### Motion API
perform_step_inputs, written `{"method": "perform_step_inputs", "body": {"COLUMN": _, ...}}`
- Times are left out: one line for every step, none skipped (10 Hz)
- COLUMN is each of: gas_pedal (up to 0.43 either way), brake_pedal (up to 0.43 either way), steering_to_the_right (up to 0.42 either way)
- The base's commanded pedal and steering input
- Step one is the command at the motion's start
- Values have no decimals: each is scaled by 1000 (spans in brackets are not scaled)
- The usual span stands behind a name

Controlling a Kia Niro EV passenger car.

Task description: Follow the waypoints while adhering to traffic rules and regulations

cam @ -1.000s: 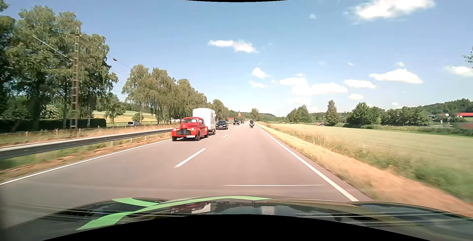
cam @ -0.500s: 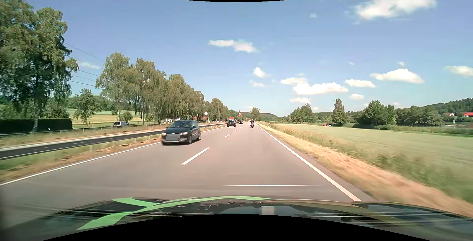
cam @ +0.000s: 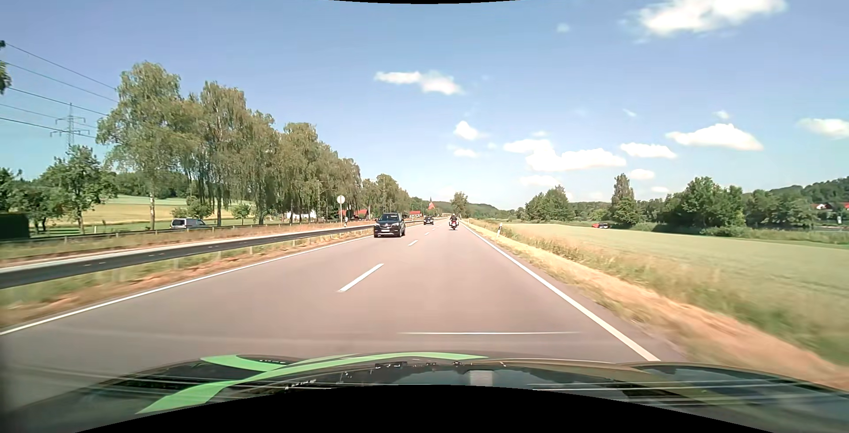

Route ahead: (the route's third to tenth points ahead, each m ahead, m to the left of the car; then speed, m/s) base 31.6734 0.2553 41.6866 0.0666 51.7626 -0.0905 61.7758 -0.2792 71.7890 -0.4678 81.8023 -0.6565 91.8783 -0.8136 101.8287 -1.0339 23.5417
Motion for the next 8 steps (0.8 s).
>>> {"method": "perform_step_inputs", "body": {"gas_pedal": 248, "brake_pedal": 0, "steering_to_the_right": -4}}
{"method": "perform_step_inputs", "body": {"gas_pedal": 248, "brake_pedal": 0, "steering_to_the_right": -4}}
{"method": "perform_step_inputs", "body": {"gas_pedal": 248, "brake_pedal": 0, "steering_to_the_right": -4}}
{"method": "perform_step_inputs", "body": {"gas_pedal": 248, "brake_pedal": 0, "steering_to_the_right": -3}}
{"method": "perform_step_inputs", "body": {"gas_pedal": 248, "brake_pedal": 0, "steering_to_the_right": -3}}
{"method": "perform_step_inputs", "body": {"gas_pedal": 260, "brake_pedal": 0, "steering_to_the_right": -1}}
{"method": "perform_step_inputs", "body": {"gas_pedal": 268, "brake_pedal": 0, "steering_to_the_right": 0}}
{"method": "perform_step_inputs", "body": {"gas_pedal": 280, "brake_pedal": 0, "steering_to_the_right": -1}}
